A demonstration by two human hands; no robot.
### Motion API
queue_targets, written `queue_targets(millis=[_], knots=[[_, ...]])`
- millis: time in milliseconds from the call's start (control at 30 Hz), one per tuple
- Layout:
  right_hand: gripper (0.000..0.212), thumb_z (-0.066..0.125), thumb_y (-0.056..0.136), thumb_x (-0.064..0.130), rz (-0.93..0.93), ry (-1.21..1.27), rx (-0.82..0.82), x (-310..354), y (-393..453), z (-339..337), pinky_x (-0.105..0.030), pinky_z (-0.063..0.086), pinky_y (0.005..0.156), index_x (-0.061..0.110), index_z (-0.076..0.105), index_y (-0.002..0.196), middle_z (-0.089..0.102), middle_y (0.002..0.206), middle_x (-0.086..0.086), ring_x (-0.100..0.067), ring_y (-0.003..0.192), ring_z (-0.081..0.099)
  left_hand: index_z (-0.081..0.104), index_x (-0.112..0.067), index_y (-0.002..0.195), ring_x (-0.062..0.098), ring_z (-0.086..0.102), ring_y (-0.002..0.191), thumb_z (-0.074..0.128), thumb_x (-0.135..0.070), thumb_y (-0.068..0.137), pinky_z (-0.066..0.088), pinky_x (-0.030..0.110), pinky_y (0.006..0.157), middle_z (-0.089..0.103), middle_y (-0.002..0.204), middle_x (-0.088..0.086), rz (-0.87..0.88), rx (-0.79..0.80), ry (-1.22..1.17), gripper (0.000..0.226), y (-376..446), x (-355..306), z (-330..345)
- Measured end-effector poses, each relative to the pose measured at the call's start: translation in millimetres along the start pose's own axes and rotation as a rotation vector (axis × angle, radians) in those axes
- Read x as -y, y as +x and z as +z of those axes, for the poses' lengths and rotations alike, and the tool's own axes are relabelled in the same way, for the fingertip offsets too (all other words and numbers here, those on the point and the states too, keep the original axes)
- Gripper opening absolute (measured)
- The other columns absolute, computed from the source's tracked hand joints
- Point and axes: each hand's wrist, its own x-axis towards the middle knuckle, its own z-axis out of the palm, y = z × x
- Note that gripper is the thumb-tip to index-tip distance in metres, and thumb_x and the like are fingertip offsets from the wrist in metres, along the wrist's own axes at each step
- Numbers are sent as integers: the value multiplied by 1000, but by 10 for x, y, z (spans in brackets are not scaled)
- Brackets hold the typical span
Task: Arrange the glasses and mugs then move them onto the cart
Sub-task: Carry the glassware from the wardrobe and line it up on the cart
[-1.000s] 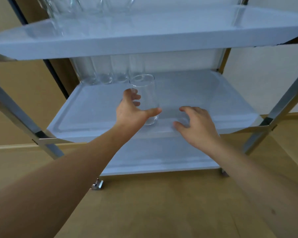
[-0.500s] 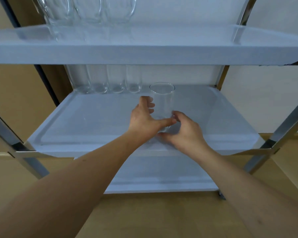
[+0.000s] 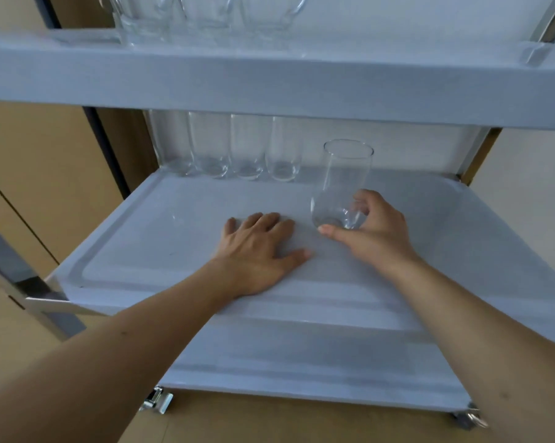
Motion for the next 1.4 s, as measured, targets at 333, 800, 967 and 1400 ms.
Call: queue_targets(millis=[333,800,967,1400], knots=[[71,93,60,48,-4,-53,-55,-45,801,338,-30,47,85,14,61,113,64,104,2,-21,102,63,42,-38,143,15,24,147,26,-80,90,16,54,119,33,160,-8,34,-27,23,69,16,42,73],[74,88,66,54,31,-111,-82,-33,1267,541,-40,50,94,16,54,120,56,103,3,-28,109,60,41,-38,144,14,23,147,25,-80,90,13,54,120,34,158,-10,48,-57,-1,69,30,66,119],[78,84,71,55,33,-94,-108,-72,1319,633,-38,48,97,15,51,130,61,114,1,-27,117,58,43,-36,140,14,26,145,25,-80,91,15,54,119,38,154,-10,58,-75,5,68,28,80,128],[106,66,74,77,53,-195,0,-58,1342,625,-45,40,109,21,25,155,57,142,1,-34,134,49,40,-39,143,11,23,146,27,-80,90,12,53,121,35,156,-13,35,-59,4,68,47,63,127]])
